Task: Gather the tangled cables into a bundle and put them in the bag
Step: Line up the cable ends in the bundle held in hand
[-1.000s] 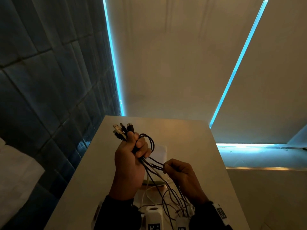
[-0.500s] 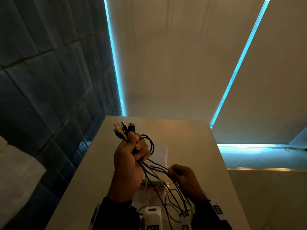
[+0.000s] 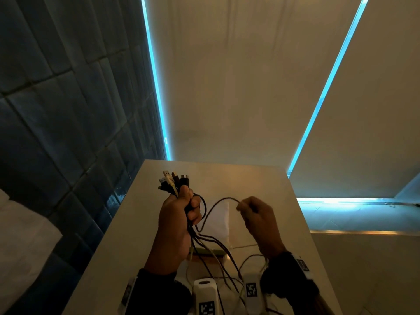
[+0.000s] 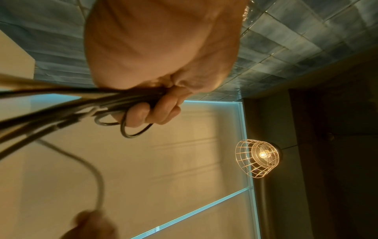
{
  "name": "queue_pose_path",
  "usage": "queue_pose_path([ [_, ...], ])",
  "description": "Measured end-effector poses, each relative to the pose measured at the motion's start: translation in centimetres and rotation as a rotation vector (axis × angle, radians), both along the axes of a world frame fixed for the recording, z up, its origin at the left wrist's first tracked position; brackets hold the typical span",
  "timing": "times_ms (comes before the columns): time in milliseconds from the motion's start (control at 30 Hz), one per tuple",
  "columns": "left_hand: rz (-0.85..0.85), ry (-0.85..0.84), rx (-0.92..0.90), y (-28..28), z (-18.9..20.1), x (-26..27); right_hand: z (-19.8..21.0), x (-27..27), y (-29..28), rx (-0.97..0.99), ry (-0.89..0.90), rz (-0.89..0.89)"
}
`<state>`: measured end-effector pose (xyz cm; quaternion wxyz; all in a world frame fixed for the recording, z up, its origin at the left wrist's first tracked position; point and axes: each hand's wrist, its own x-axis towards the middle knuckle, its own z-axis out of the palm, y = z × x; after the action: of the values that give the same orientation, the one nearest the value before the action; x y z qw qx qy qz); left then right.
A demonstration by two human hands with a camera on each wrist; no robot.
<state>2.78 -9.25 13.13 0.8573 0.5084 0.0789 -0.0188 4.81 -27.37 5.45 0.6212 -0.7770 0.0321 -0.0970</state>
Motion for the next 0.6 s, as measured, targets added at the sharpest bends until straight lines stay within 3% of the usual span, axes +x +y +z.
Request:
queue_pose_path([
  [100,-0.003,0.053,0.041,-0.3,-0.1,-0.3,4.0,-1.0,1.3,0.153,-0.141,0.145],
  [233,-0.024,0.061,0.035,-0.8,0.0,-0.4,6.4,-2.4,2.9,0.173,-0.226,0.339],
  [500,-0.073,-0.011,-0.31,-0.5,0.7,-0.5,4.3,-3.4,3.0,0.163,-0.109,0.489],
  [600,-0.077,-0.065,-0.337,-0.5,1.0,-0.5,2.3,-3.3,2.6,0.167,-0.069,0.47],
])
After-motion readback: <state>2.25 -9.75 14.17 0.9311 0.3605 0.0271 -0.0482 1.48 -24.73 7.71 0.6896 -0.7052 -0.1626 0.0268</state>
